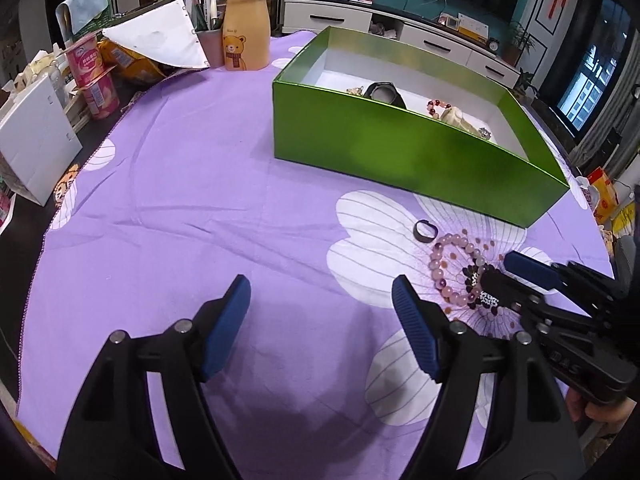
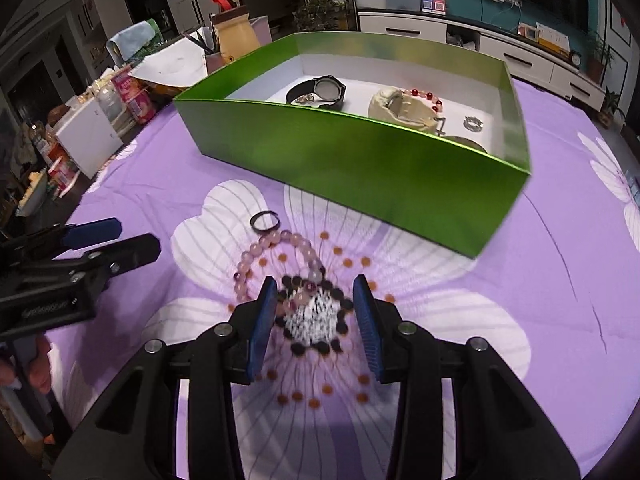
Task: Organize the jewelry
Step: 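Move both tools back over the pink bead bracelet and black ring, then grasp the pink bead bracelet with the right tool, then grasp the small black ring with the left tool while the right tool holds the bracelet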
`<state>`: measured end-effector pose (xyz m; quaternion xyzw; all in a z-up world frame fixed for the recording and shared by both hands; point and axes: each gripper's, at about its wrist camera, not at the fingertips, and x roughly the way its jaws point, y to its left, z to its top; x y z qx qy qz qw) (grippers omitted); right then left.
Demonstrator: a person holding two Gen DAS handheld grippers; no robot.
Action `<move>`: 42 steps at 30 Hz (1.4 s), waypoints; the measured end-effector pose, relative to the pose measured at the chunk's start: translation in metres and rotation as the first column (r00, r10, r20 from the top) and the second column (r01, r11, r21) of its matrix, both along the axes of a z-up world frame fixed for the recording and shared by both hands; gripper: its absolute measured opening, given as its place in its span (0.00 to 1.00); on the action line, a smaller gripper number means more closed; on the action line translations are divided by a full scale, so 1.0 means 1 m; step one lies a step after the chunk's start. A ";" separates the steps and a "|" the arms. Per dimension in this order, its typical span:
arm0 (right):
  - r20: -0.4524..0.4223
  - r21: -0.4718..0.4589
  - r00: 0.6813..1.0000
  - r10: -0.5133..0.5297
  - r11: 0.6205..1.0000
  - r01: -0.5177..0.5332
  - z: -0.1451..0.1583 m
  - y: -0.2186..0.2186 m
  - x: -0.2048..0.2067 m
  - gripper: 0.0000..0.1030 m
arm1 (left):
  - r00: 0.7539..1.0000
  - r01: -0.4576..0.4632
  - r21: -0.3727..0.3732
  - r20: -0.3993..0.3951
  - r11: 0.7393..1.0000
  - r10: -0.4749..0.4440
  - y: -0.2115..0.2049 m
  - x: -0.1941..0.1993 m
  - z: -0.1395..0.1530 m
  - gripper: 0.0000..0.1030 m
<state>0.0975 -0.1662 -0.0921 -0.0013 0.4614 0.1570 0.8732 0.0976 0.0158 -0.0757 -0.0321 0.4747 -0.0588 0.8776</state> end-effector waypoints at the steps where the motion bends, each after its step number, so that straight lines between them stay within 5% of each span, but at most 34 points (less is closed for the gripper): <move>1: 0.004 -0.016 1.000 0.001 1.000 -0.001 -0.002 0.004 0.003 0.37 | 1.000 0.001 -0.002 0.000 1.000 -0.001 0.000 0.000 0.000 0.72; 10: 0.047 -0.134 0.998 0.039 0.990 -0.033 -0.007 0.023 0.006 0.09 | 1.000 -0.001 -0.032 0.013 0.999 0.001 0.005 0.002 0.004 0.72; 23: 0.113 -0.100 0.992 -0.059 0.992 0.070 0.014 -0.020 -0.013 0.07 | 1.000 0.020 -0.031 -0.010 0.999 -0.020 -0.005 0.002 -0.004 0.72; 33: 0.141 0.009 0.974 -0.178 0.984 0.178 0.031 -0.078 -0.031 0.07 | 0.994 0.108 0.007 -0.008 0.994 -0.108 -0.040 0.017 -0.014 0.72; 42: 0.106 0.055 0.973 -0.207 0.978 0.202 0.019 -0.089 -0.032 0.07 | 0.983 0.184 0.068 0.018 0.981 -0.185 -0.079 0.038 -0.022 0.51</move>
